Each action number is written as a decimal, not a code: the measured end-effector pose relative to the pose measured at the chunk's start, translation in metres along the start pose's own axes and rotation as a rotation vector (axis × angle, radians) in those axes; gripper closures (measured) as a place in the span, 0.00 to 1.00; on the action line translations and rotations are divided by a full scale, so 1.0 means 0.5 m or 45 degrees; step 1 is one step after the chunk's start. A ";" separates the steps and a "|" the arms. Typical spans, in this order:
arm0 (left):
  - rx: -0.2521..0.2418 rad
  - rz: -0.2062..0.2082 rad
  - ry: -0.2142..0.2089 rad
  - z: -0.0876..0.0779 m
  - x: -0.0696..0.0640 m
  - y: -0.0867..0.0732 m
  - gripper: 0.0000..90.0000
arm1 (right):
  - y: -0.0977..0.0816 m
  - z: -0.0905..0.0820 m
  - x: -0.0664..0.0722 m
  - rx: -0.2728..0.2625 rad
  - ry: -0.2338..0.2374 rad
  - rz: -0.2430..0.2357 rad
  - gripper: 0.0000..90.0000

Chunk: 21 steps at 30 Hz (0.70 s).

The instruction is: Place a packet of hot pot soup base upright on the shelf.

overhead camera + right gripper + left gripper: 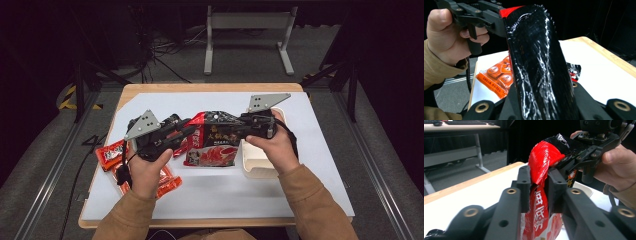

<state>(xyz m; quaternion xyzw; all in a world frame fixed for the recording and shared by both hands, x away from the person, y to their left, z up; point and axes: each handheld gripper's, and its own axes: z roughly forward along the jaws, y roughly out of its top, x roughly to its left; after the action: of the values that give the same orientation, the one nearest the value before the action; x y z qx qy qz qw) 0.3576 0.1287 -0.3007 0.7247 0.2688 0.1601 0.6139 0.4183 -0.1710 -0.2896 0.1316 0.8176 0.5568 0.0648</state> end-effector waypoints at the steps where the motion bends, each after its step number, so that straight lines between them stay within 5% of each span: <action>1: 0.005 0.003 0.009 0.000 0.000 0.001 0.72 | 0.003 -0.003 0.000 0.000 -0.002 -0.003 0.89; 9: 0.047 -0.045 -0.042 0.005 0.012 -0.001 0.58 | 0.031 -0.032 -0.006 0.020 -0.047 -0.045 0.89; 21: 0.130 -0.052 0.001 0.012 0.026 -0.009 0.53 | 0.060 -0.089 -0.050 0.028 -0.149 -0.076 0.88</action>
<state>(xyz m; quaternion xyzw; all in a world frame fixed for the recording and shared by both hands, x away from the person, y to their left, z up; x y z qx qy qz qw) 0.3703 0.1320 -0.3075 0.7495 0.2914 0.1339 0.5792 0.4352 -0.2077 -0.2460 0.1403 0.8220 0.5370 0.1274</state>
